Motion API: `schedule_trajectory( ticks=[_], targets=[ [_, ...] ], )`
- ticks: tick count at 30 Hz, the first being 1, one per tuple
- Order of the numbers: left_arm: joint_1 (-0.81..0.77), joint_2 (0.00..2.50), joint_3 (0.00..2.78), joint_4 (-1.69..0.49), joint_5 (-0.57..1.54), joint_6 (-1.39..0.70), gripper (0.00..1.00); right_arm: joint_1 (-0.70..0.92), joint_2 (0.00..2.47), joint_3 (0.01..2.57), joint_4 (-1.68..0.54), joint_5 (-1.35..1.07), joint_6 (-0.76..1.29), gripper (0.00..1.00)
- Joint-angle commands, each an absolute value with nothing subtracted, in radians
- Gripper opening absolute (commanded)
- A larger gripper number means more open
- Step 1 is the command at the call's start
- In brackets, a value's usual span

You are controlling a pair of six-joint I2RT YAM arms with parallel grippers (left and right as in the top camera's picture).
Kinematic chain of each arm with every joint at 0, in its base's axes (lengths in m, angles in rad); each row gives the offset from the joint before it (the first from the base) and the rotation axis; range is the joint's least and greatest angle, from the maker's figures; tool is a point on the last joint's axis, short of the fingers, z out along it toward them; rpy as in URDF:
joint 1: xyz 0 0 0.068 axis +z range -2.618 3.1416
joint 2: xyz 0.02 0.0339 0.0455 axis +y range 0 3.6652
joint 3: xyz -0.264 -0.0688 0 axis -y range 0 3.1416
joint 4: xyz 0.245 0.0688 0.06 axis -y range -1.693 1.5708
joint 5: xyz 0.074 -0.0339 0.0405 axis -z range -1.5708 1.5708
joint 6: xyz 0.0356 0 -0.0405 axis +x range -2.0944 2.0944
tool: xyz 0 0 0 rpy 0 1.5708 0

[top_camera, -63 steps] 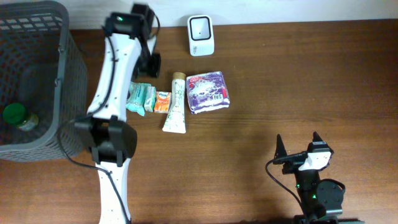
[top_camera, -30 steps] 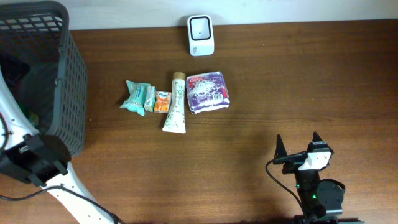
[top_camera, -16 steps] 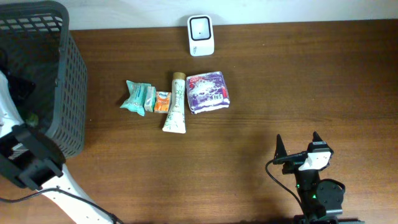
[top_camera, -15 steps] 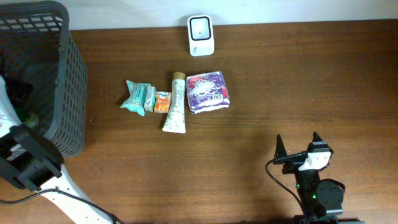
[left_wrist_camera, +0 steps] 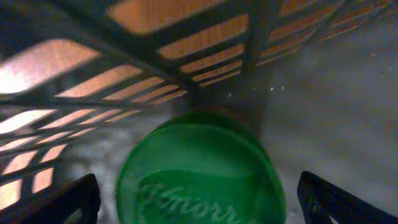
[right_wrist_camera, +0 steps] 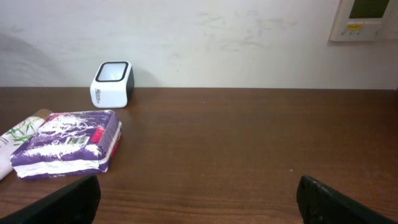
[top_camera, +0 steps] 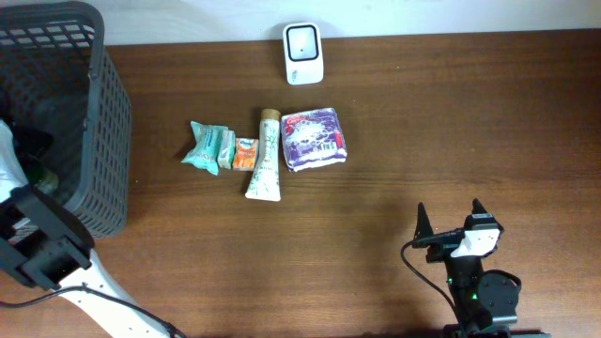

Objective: Scan the item barcode
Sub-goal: 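Reach the left gripper back into the basket and grasp the green-capped jar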

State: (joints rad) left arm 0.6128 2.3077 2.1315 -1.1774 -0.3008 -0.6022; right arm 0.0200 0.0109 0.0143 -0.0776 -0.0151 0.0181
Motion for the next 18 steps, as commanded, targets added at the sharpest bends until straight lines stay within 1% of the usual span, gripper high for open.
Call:
schedule_trajectory(
  ticks=[1, 2, 4, 6, 7, 9, 11, 13, 16, 17, 18],
  targets=[
    [0.623, 2.294, 2.111, -1.125, -0.26, -0.516, 1.0, 0.014, 0.005, 0.006, -0.079, -0.006, 0.016, 0.99],
    [0.623, 2.294, 2.112, -1.118, -0.257, -0.506, 0.97, 0.014, 0.005, 0.006, -0.079, -0.007, 0.016, 0.98],
    [0.623, 2.294, 2.112, -1.121, -0.252, -0.506, 0.88, 0.014, 0.006, 0.006, -0.079, -0.007, 0.016, 0.99],
    [0.623, 2.294, 2.111, -1.121, -0.24, -0.506, 0.84, 0.014, 0.005, 0.006, -0.079, -0.006, 0.016, 0.99],
    [0.623, 2.294, 2.112, -1.121, -0.227, -0.506, 0.78, 0.014, 0.005, 0.006, -0.079, -0.006, 0.016, 0.99],
    [0.623, 2.294, 2.109, -1.121, -0.205, -0.506, 0.74, 0.014, 0.006, 0.006, -0.079, -0.007, 0.016, 0.99],
    [0.623, 2.294, 2.108, -1.124, -0.202, -0.506, 0.61, 0.014, 0.005, 0.006, -0.079, -0.006, 0.016, 0.99],
    [0.623, 2.294, 2.108, -1.134, -0.202, -0.506, 0.55, 0.014, 0.006, 0.006, -0.079, -0.006, 0.016, 0.99],
    [0.623, 2.294, 2.108, -1.137, -0.206, -0.506, 0.53, 0.014, 0.006, 0.006, -0.079, -0.007, 0.016, 0.99],
    [0.623, 2.294, 2.108, -1.136, -0.206, -0.506, 0.55, 0.014, 0.005, 0.006, -0.079, -0.006, 0.016, 0.99],
    [0.623, 2.294, 2.108, -1.129, -0.205, -0.506, 0.6, 0.014, 0.005, 0.006, -0.079, -0.006, 0.016, 0.99]
  ],
)
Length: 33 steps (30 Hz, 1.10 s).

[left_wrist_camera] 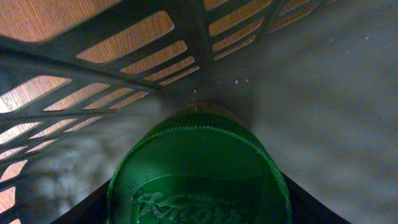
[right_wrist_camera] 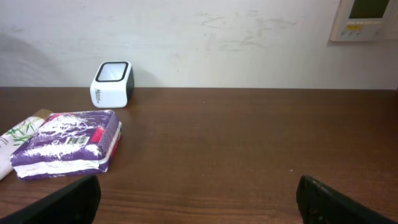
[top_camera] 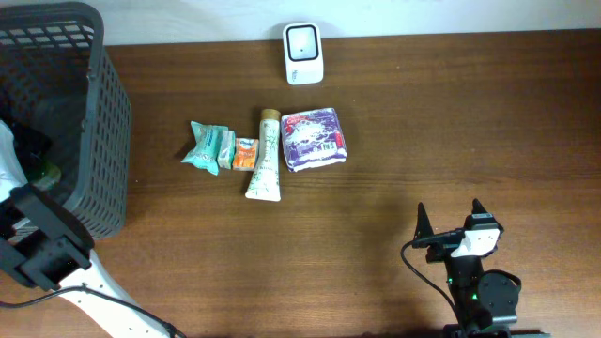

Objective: Scan the item barcode
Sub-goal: 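Reach the left gripper back into the basket and grasp the green-capped jar, then carry the green jar out and set it right of the purple package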

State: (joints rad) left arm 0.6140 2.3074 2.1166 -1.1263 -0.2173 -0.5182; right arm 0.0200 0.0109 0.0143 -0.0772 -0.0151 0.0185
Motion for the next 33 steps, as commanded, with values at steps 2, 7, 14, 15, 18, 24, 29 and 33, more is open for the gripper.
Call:
schedule_trajectory(
  ticks=[2, 7, 14, 15, 18, 24, 29, 33],
  targets=[
    [0.623, 2.294, 2.108, -1.111, -0.205, -0.506, 0.69, 0.014, 0.005, 0.006, -0.079, -0.006, 0.016, 0.99],
    [0.623, 2.294, 2.108, -1.108, -0.206, -0.506, 0.41, 0.014, 0.005, 0.006, -0.079, -0.007, 0.016, 0.99],
    [0.623, 2.217, 2.125, -1.113, -0.203, -0.506, 0.23, 0.014, 0.005, 0.006, -0.079, -0.006, 0.016, 0.99],
    [0.622, 2.201, 2.127, -1.113, -0.201, -0.506, 0.23, 0.014, 0.005, 0.006, -0.079, -0.007, 0.016, 0.99],
    [0.622, 2.132, 2.13, -1.11, -0.179, -0.506, 0.25, 0.014, 0.006, 0.006, -0.079, -0.006, 0.016, 0.99],
    [0.622, 1.967, 2.135, -1.085, -0.033, -0.507, 0.27, 0.014, 0.005, 0.006, -0.079, -0.006, 0.016, 0.99],
    [0.622, 1.84, 2.135, -1.037, 0.198, -0.507, 0.3, 0.014, 0.005, 0.006, -0.079, -0.006, 0.016, 0.98],
    [0.622, 1.773, 2.135, -0.992, 0.382, -0.516, 0.31, 0.014, 0.006, 0.006, -0.079, -0.006, 0.016, 0.99]
  ],
)
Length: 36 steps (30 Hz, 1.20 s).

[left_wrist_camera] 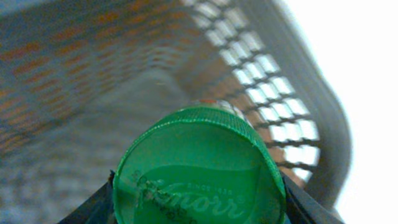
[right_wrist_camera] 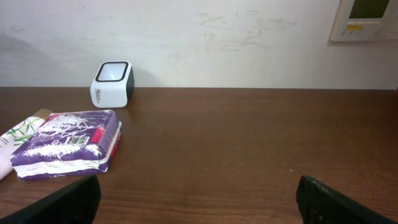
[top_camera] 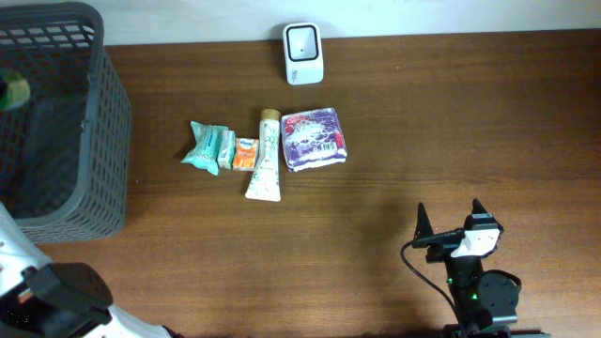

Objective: Scan the item barcode
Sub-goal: 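Carry the green jar out and set it right of the purple package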

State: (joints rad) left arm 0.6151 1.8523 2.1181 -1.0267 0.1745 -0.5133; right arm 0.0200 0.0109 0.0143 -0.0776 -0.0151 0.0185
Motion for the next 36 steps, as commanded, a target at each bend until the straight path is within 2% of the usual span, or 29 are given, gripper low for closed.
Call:
schedule_trajectory(
  ticks=[1, 8, 10, 14, 19, 22, 28, 36],
  targets=[
    [0.622, 1.756, 2.135, -0.983, 0.407, -0.535, 0.32, 0.014, 0.005, 0.006, -0.079, -0.006, 0.016, 0.98],
    [0.585, 1.682, 2.135, -0.936, 0.629, -0.618, 0.31, 0.014, 0.005, 0.006, -0.079, -0.007, 0.016, 0.99],
    [0.53, 1.681, 2.135, -0.915, 0.694, -0.618, 0.31, 0.014, 0.005, 0.006, -0.079, -0.006, 0.016, 0.99],
    [0.367, 1.682, 2.135, -0.913, 0.69, -0.617, 0.32, 0.014, 0.005, 0.006, -0.079, -0.006, 0.016, 0.99],
    [0.13, 1.683, 2.135, -0.914, 0.542, -0.609, 0.33, 0.014, 0.005, 0.006, -0.079, -0.006, 0.016, 0.99],
    [-0.074, 1.692, 2.135, -0.914, 0.332, -0.609, 0.33, 0.014, 0.005, 0.006, -0.079, -0.007, 0.016, 0.99],
    [-0.405, 1.814, 2.135, -0.913, 0.047, -0.601, 0.35, 0.014, 0.005, 0.006, -0.079, -0.007, 0.016, 0.99],
    [-0.633, 2.093, 2.135, -0.826, -0.007, -0.602, 0.35, 0.014, 0.005, 0.006, -0.079, -0.006, 0.016, 0.99]
  ],
)
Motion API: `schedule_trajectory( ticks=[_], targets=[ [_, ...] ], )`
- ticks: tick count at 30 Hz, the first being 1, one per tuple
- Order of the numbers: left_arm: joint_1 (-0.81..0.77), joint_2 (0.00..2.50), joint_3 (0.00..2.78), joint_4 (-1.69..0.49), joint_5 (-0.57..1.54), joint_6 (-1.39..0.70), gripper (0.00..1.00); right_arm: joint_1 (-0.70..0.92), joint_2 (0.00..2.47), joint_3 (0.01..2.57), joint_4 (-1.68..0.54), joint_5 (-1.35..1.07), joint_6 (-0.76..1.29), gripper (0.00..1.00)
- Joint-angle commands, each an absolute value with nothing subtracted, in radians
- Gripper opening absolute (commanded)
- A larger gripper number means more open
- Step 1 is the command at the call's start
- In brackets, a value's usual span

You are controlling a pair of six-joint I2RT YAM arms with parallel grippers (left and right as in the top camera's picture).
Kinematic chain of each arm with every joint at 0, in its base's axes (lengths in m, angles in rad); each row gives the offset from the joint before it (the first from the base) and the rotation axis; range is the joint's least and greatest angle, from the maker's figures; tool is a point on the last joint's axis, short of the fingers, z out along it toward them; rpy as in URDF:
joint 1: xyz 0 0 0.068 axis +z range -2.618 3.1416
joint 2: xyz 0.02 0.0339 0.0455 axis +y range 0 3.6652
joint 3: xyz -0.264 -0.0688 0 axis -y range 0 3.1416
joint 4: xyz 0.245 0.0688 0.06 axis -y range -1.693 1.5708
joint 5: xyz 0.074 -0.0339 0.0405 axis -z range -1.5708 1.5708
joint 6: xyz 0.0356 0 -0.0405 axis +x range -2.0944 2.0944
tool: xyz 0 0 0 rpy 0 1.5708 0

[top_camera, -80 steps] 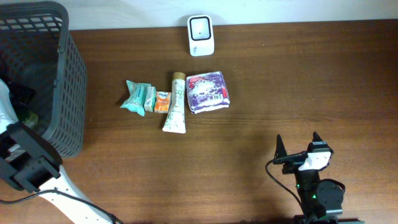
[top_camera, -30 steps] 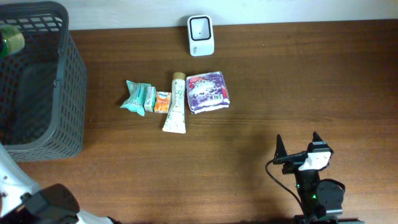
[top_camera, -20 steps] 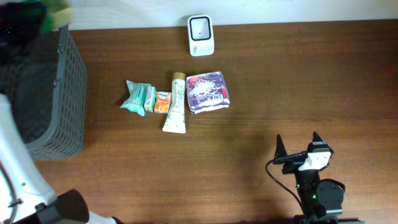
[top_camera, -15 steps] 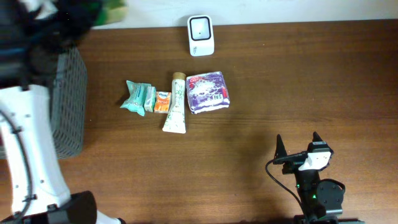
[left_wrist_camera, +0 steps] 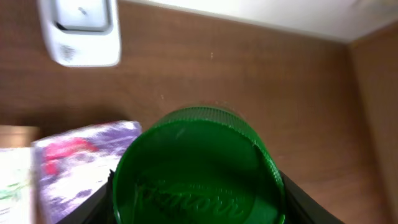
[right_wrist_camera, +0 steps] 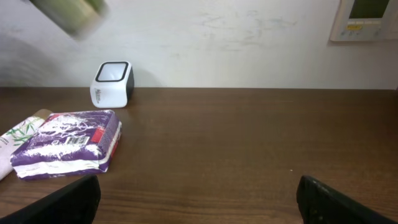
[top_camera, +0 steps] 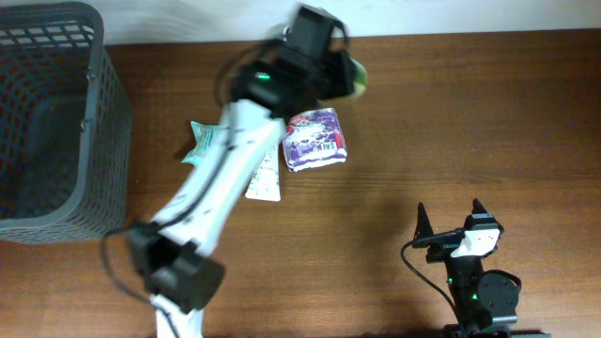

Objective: Scan the item barcode
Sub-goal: 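Carry the green jar out and set it right of the purple package, then reach the right gripper to the green jar and grasp it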

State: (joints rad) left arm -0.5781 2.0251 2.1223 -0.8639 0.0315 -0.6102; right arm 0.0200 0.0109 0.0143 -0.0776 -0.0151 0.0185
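Note:
A jar with a green Knorr lid (left_wrist_camera: 196,168) fills the lower left wrist view, and my left gripper (left_wrist_camera: 196,202) is shut on it, dark fingers at both sides of the lid. Overhead, the jar (top_camera: 353,78) hangs in the air above the table's far middle, just right of where my left arm covers the scanner. The white scanner (left_wrist_camera: 81,31) lies below and to the left; it also stands at the back wall (right_wrist_camera: 112,83). The jar (right_wrist_camera: 68,15) is a blur high above it. My right gripper (right_wrist_camera: 199,208) rests open at the near right (top_camera: 451,225).
A purple pack (top_camera: 315,139) lies under the left arm, with a white tube (top_camera: 263,178) and a teal packet (top_camera: 202,143) to its left. A dark mesh basket (top_camera: 103,122) stands at the far left. Bare brown table (top_camera: 470,122) spreads to the right.
My left gripper has moved with the jar from above the basket at the far left to the air over the table's far middle, near the scanner. The right arm has not moved.
My left gripper was open inside the basket around the green-lidded jar. Then it was shut on the jar at the basket's floor. Later it held the jar up above the basket, and now holds it over the table near the scanner.

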Motion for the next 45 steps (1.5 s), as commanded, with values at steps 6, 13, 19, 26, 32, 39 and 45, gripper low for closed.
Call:
schedule_trajectory(
  ticks=[6, 13, 19, 26, 32, 39, 45],
  targets=[
    [-0.718, 2.242, 2.135, -0.796, -0.009, -0.601, 0.38, 0.014, 0.005, 0.006, -0.079, -0.006, 0.016, 0.99],
    [-0.74, 2.344, 2.134, -0.802, -0.027, -0.596, 0.46, 0.014, 0.005, 0.006, -0.079, -0.007, 0.016, 0.99],
    [-0.74, 2.358, 2.134, -0.801, -0.027, -0.566, 0.72, 0.014, 0.005, 0.006, -0.079, -0.006, 0.016, 0.99],
    [-0.707, 2.317, 2.194, -0.809, -0.022, -0.566, 0.94, 0.014, 0.005, 0.006, -0.079, -0.006, 0.016, 0.99],
    [-0.643, 2.134, 2.23, -0.867, -0.023, -0.512, 1.0, 0.014, 0.006, 0.006, -0.079, -0.007, 0.016, 0.99],
    [-0.453, 1.934, 2.229, -1.139, -0.035, -0.41, 0.99, 0.014, 0.005, 0.006, -0.079, -0.006, 0.016, 0.98],
    [-0.266, 1.924, 2.226, -1.282, -0.046, -0.41, 0.99, 0.014, 0.005, 0.006, -0.079, -0.006, 0.016, 0.99]
  ],
)
